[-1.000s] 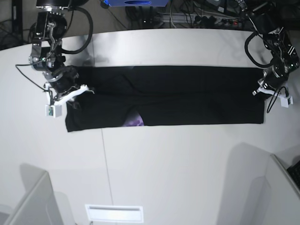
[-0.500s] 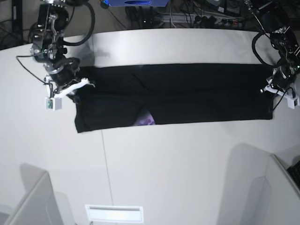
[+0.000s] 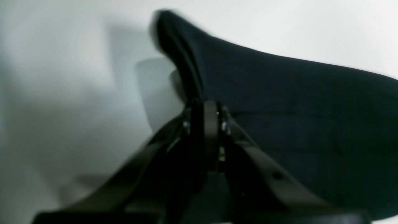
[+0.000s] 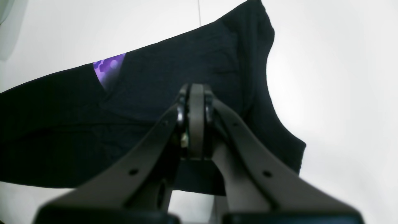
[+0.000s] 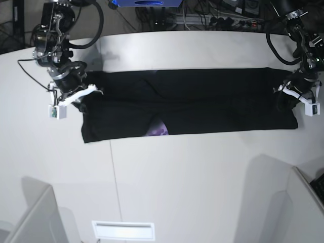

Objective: Fold the T-shirt properly
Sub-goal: 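Carry the strip end in the left gripper toward the right gripper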

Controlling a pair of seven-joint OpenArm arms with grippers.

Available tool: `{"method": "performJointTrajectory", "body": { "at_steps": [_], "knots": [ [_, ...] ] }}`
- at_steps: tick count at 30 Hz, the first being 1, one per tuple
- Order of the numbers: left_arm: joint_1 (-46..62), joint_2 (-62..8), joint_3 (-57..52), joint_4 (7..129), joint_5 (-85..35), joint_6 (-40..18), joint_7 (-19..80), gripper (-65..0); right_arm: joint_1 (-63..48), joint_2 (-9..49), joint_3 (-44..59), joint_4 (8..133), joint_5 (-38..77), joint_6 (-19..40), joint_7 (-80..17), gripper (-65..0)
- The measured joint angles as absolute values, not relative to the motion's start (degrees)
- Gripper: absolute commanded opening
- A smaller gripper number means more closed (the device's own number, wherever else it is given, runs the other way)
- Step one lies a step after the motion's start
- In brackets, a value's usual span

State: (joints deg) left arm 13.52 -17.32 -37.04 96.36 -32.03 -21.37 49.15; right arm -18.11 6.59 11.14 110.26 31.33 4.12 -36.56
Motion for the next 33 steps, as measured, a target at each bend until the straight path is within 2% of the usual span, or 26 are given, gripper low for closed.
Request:
{"method": "performJointTrajectory", "body": {
  "at_steps": [9, 13, 23, 26, 33],
  "knots": [
    [14.6, -14.7, -29.6, 101.1, -32.0, -21.3, 49.3, -65.0, -18.1, 6.6, 11.1, 110.3, 31.3, 4.1, -36.5, -65.0],
    [14.4, -14.0, -24.5, 101.3, -32.0, -16.8, 49.3, -65.0, -18.1, 6.6, 11.1, 110.2, 31.3, 4.1, -36.6, -65.0],
    [11.7, -10.5, -15.3, 101.3, -32.0, -15.9, 49.1, -65.0, -18.1, 6.6, 11.1, 110.2, 31.3, 4.1, -36.6, -65.0],
    [11.7, -10.2, -12.3, 101.3, -32.0, -13.2, 49.3, -65.0, -18.1, 6.6, 11.1, 110.2, 31.3, 4.1, -36.6, -65.0],
    [10.2, -9.2, -7.0, 100.7, -32.2, -12.4, 49.1, -65.0, -18.1, 6.6, 11.1, 110.2, 31.3, 4.1, -36.6, -65.0]
  ]
}}
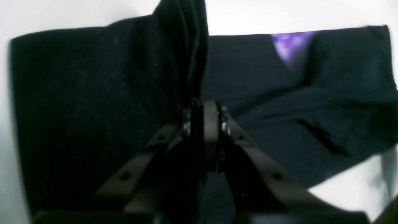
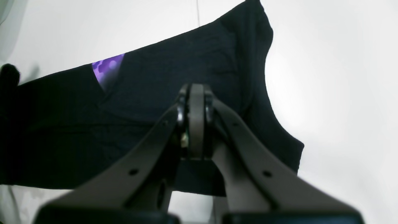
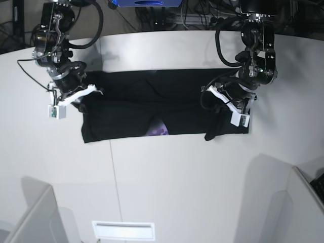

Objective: Fold the T-shirt properly
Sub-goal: 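Carry the strip end in the left gripper toward the right gripper, then lay the strip end down with the left gripper and open it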

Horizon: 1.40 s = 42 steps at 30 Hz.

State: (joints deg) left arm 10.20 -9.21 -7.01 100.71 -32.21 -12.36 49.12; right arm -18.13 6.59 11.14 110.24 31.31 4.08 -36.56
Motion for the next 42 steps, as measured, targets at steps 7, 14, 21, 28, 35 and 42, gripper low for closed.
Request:
{"method": "performJointTrajectory", "body": {
  "at_steps": [7, 14, 21, 28, 35, 42],
  "knots": [
    [9.4, -7.0, -6.6, 99.3, -32.0, -12.4, 49.1, -65.0, -18.1, 6.6, 11.1, 110.2, 31.3, 4.1, -36.6, -65.0],
    [8.8, -7.1, -4.8, 98.4, -31.7, -12.0, 49.3, -65.0, -18.1, 6.6, 11.1, 110.2, 31.3, 4.1, -36.6, -65.0],
    [7.9, -6.7, -2.4, 98.4, -32.2, -9.0, 49.4, -65.0, -18.2, 5.4, 11.2, 110.2, 31.3, 3.9, -36.4, -65.0],
    [7.1, -6.5, 0.6, 97.6, -32.2, -8.3, 49.2, -65.0, -18.1, 5.3, 11.2, 110.2, 31.3, 3.9, -36.4, -65.0],
    [7.0, -5.7, 1.0, 97.6, -32.1, -8.3, 49.1, -65.0, -18.1, 5.3, 11.2, 110.2, 31.3, 3.9, -36.4, -65.0],
    [5.7, -5.7, 1.3, 96.2, -32.2, -8.3, 49.1, -65.0, -18.1, 5.3, 11.2, 110.2, 31.3, 3.9, -36.4, -65.0]
  ]
}}
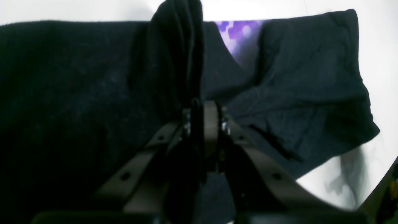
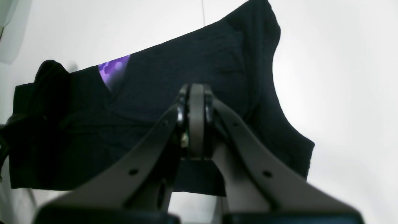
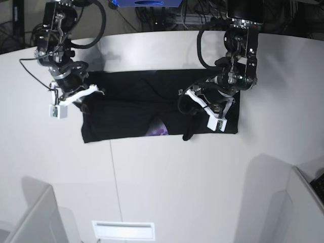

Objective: Fold the T-shirt properly
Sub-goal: 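Lay the strip end down with the left gripper and open it, then regrasp both ends of the shortened black bundle with both grippers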

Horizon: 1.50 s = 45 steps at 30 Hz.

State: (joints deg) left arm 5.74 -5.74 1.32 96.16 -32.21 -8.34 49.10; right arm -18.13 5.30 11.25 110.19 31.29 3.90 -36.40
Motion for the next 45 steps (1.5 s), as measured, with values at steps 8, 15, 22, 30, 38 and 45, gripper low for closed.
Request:
{"method": "performJointTrajectory", "body": {
  "at_steps": [8, 15, 22, 30, 38, 45],
  "knots": [
    [5.6, -5.7, 1.3, 93.0, -32.2, -8.3, 49.1, -49.7, -18.1, 5.3, 11.2, 110.2, 31.3, 3.9, -36.4, -65.0],
    [4.8, -4.9, 1.3, 93.1, -32.6, -8.3, 49.2, -27.0, -18.1, 5.3, 11.2, 110.2, 31.3, 3.9, -36.4, -65.0],
    [2.8, -2.1, 5.4, 93.0, -32.2, -8.3, 49.1, -25.7, -18.1, 5.4, 11.2, 110.2, 31.3, 3.9, -36.4, -65.0],
    [1.1, -1.7, 9.4, 96.6, -32.9, -8.5, 49.4, -26.2, -18.0, 5.1, 16.0, 110.2, 31.1, 3.6, -36.5, -65.0],
    [9.3, -7.3, -8.0, 105.2, -32.6, -8.3, 49.2, -45.7, -10.0, 5.0, 24.0, 109.3, 31.1, 4.0, -53.2, -25.4],
    [15.2, -10.6, -27.1, 105.4, -32.6, -8.8, 49.1, -65.0, -2.7, 5.2, 26.0, 100.9, 31.1, 14.2, -60.3, -18.3]
  ]
}}
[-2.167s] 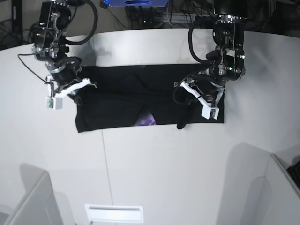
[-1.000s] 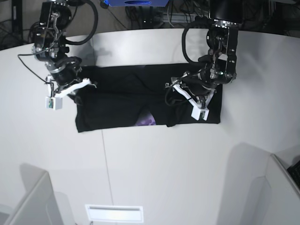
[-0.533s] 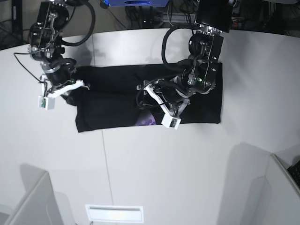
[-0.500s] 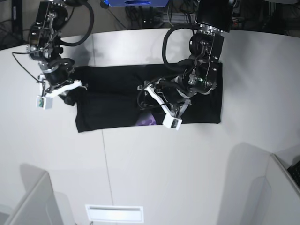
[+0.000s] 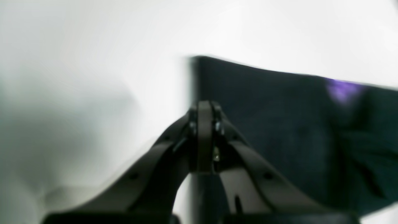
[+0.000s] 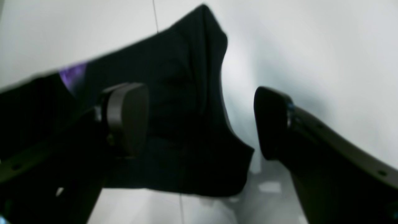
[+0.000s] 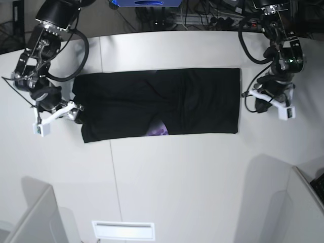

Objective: Fold the T-shirt properly
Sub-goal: 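Regrasp both ends of the shortened black bundle with both grippers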

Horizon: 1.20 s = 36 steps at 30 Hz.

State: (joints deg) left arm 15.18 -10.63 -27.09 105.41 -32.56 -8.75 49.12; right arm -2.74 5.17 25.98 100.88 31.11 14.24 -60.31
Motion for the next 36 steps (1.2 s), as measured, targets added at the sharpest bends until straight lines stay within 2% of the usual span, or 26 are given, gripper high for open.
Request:
{"method": "performJointTrajectory", "body": {
  "at_steps": [3, 8, 13, 20, 28, 36],
  "knots": [
    [17.4, -11.2, -33.1, 105.3, -31.9, -8.8, 49.3, -65.0, 0.2, 5.7, 25.8, 94.5, 30.7, 14.5, -60.2, -18.3],
    [19.2, -14.7, -34.9, 102.8, -32.3, -9.0, 48.8, -65.0, 4.1, 8.9, 25.4, 84.4, 30.6, 14.7, -59.9, -18.3],
    [19.3, -14.8, -35.0, 97.9, -32.3, -9.0, 49.1, -65.0, 5.5, 9.6, 25.4, 79.2, 31.1, 14.7, -59.7, -17.6],
    [18.8, -14.8, -34.4, 96.9, -32.6, -9.0, 48.9, -65.0, 6.2, 10.1, 25.4, 74.2, 31.8, 22.8, -58.5, -17.6],
    [18.2, -14.8, -34.3, 96.8, -32.6, -8.9, 49.0, -65.0, 4.4, 9.9, 24.3, 74.1, 33.2, 24.6, -56.8, -18.2],
    [14.9, -14.6, -27.2, 92.7, -32.5, -8.9, 48.6, -65.0, 2.2, 7.5, 19.3, 76.4, 34.6, 25.1, -54.7, -18.3]
  ]
}}
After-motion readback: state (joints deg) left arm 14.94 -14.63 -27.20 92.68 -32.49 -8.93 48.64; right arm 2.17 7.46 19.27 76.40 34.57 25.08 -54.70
